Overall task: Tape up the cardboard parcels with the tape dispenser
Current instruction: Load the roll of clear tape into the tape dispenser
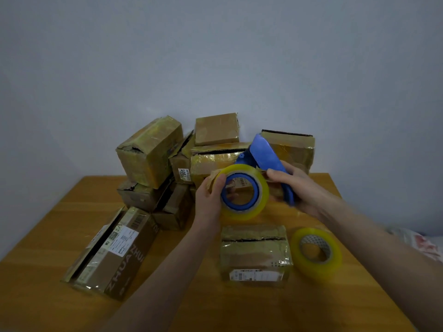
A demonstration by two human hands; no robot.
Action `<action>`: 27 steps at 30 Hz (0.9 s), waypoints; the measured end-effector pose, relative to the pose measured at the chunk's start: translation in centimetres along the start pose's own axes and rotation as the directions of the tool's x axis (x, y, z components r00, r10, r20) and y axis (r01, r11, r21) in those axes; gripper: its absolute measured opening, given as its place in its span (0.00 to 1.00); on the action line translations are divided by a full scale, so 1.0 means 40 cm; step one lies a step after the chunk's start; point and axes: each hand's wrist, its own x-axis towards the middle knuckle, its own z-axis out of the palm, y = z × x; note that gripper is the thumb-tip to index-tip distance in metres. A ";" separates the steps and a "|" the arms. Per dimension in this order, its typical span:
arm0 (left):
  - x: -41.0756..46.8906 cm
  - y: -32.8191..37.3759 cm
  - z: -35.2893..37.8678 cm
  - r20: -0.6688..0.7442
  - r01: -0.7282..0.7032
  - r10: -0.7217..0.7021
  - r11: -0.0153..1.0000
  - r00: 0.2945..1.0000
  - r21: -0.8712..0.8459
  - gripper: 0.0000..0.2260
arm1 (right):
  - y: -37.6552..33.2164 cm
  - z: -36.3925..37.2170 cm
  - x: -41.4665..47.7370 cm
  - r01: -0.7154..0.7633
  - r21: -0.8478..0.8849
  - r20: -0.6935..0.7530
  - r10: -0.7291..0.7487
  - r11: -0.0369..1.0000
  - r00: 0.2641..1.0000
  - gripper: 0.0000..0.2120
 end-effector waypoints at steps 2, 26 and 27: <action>-0.010 -0.001 0.029 -0.003 0.005 -0.005 0.999 1.000 -0.036 0.24 | 0.021 0.039 0.003 0.036 0.132 -0.050 -0.030 0.991 0.998 0.32; 0.020 -0.006 -0.042 0.126 0.314 -0.365 0.899 0.923 0.306 0.05 | -0.012 -0.055 -0.039 0.199 -0.643 0.138 -0.144 0.739 0.980 0.28; 0.019 -0.007 -0.041 0.110 0.299 -0.347 0.901 0.931 0.313 0.05 | -0.012 -0.058 -0.043 0.202 -0.669 0.155 -0.132 0.715 0.979 0.29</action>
